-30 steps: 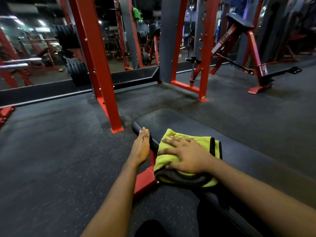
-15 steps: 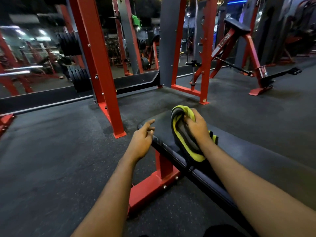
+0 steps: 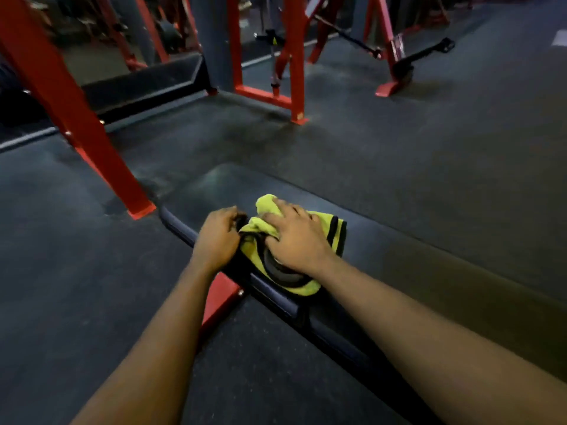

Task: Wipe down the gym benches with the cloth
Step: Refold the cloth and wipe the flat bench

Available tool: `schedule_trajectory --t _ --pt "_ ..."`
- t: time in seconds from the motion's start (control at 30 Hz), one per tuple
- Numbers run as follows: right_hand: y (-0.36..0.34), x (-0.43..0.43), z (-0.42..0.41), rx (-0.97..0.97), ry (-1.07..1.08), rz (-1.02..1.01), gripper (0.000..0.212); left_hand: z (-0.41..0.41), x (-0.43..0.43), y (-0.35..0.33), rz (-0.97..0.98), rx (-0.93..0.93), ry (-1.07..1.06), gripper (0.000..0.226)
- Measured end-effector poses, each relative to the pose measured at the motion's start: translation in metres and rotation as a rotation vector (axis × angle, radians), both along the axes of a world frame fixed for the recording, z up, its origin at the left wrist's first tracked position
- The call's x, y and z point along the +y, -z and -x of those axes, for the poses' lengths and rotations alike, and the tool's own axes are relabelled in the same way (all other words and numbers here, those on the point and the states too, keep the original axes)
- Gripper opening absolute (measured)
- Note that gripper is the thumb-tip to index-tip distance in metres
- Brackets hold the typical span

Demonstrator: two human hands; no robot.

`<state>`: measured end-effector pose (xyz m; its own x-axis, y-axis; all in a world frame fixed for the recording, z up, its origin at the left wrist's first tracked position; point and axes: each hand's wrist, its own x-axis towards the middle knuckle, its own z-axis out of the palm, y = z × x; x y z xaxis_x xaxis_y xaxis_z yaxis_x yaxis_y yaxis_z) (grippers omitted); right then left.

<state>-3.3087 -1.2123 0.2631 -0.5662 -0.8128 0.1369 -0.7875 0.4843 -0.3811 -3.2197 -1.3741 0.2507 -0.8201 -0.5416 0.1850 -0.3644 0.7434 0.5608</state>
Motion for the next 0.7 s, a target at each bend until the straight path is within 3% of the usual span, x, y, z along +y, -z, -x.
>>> schedule_trajectory --t 0.17,0.43,0.57,0.7 --pt "-0.002 0.057 0.003 -0.018 0.183 -0.075 0.052 -0.018 0.042 0.000 -0.041 -0.105 -0.088 0.042" --pt "-0.030 0.219 -0.034 -0.137 0.565 -0.270 0.058 -0.058 0.200 -0.037 -0.104 -0.309 0.253 0.055" --pt "-0.028 0.321 -0.084 -0.228 0.980 -0.310 0.059 -0.080 0.252 -0.045 -0.113 -0.424 0.348 0.063" --pt "-0.032 0.351 -0.085 -0.406 1.516 -0.124 0.055 -0.082 0.278 -0.051 -0.086 -0.473 0.307 0.061"
